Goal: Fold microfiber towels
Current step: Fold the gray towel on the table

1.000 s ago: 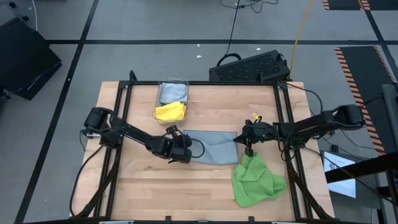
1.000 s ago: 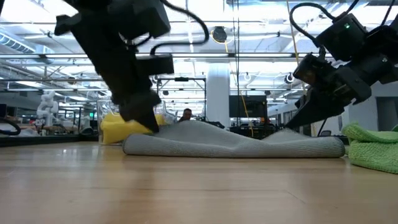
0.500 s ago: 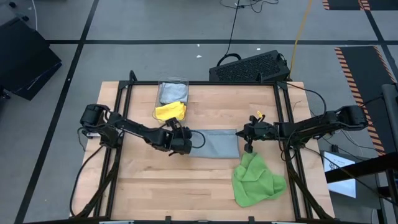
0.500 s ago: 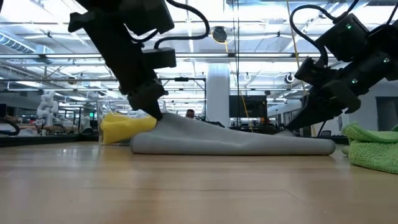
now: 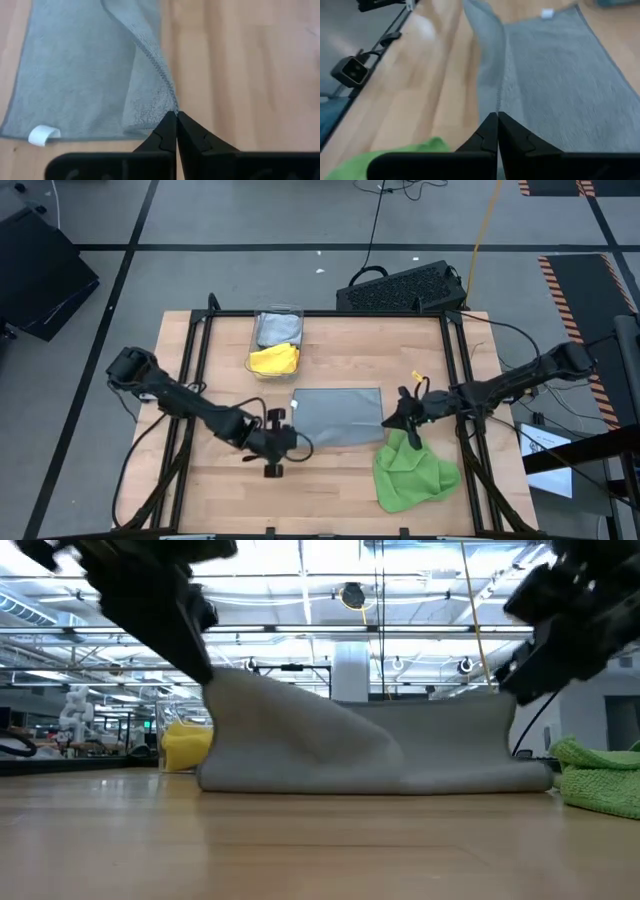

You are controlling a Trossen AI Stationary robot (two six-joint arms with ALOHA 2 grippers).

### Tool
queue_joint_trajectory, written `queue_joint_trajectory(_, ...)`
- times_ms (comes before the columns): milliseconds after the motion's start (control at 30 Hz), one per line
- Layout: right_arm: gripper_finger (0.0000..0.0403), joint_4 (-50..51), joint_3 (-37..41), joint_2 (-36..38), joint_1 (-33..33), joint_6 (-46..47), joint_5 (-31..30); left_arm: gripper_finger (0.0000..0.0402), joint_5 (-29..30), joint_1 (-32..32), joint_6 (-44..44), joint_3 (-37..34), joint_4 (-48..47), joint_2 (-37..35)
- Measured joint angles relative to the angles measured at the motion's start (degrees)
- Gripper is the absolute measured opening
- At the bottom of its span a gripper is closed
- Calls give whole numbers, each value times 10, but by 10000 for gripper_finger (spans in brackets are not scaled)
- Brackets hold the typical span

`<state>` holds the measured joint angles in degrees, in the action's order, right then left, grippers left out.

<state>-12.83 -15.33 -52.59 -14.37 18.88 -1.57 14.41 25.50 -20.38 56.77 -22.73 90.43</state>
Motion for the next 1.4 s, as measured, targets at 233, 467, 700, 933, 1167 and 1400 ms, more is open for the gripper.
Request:
queue_joint_trajectory(233,0,172,-88,16,-83,-1,-126,5,92,22,29,8,-21,-48)
queue_joint_trajectory(467,0,164,-53,-9,-31,-4,-186,5,182,-69,65,-2,-74,-15)
queue_joint_trajectory(700,0,53,3,-46,65,-53,-192,7,170,-165,97,-15,-67,40)
queue_joint_trajectory(933,0,-40,22,-105,135,-86,-117,8,136,-200,102,-20,-68,62)
queue_joint_trajectory(1167,0,-88,22,-130,152,-107,-116,5,122,-206,108,-19,-50,67)
queue_joint_trajectory(1400,0,-115,21,-135,166,-127,-105,14,135,-218,99,-19,-51,67)
